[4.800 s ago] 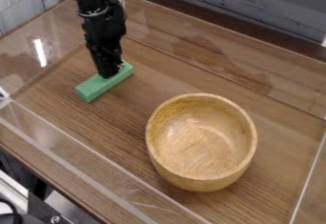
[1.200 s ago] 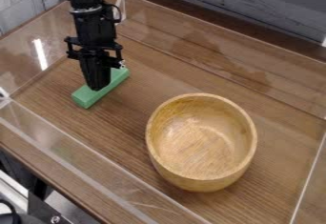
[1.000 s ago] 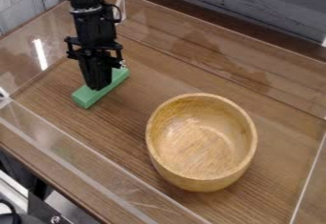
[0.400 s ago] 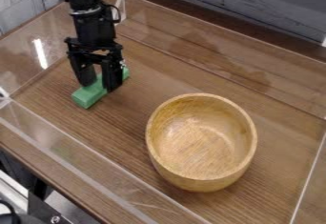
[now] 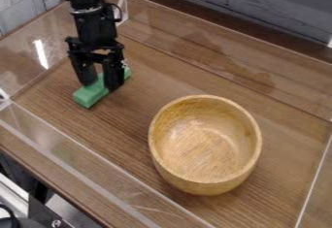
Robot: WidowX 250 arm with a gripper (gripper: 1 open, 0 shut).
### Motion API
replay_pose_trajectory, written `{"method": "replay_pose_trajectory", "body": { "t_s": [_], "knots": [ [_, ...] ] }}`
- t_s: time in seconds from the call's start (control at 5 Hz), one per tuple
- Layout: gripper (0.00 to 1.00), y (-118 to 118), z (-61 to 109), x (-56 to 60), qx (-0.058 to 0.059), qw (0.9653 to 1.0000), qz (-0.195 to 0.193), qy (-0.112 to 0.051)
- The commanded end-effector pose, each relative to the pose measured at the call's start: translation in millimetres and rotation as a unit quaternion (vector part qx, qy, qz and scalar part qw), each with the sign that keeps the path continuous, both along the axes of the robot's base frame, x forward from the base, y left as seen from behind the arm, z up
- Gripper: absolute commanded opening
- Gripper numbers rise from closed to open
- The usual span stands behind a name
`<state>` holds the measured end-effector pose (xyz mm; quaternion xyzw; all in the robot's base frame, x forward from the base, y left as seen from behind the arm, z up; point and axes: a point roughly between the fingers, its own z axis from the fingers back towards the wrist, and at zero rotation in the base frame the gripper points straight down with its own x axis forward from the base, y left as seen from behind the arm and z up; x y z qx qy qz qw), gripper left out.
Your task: Put the green block in the brown bowl
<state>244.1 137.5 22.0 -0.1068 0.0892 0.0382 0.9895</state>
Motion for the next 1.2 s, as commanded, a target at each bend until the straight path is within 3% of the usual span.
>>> {"method": "replay_pose_trajectory", "body": {
  "t_s": [0.0, 0.2, 0.8, 1.0],
  "knots": [
    [1.00, 7.3, 0.8, -0.9, 0.006, 0.9999, 0.011, -0.009],
    [0.00, 7.0, 1.6, -1.7, 0.004, 0.9999, 0.012, -0.007],
    [0.00, -2.9, 50.3, -7.6, -0.001, 0.9999, 0.000, 0.017],
    [0.00, -17.9, 78.2, -6.7, -0.004, 0.9998, -0.014, 0.016]
  ]
}}
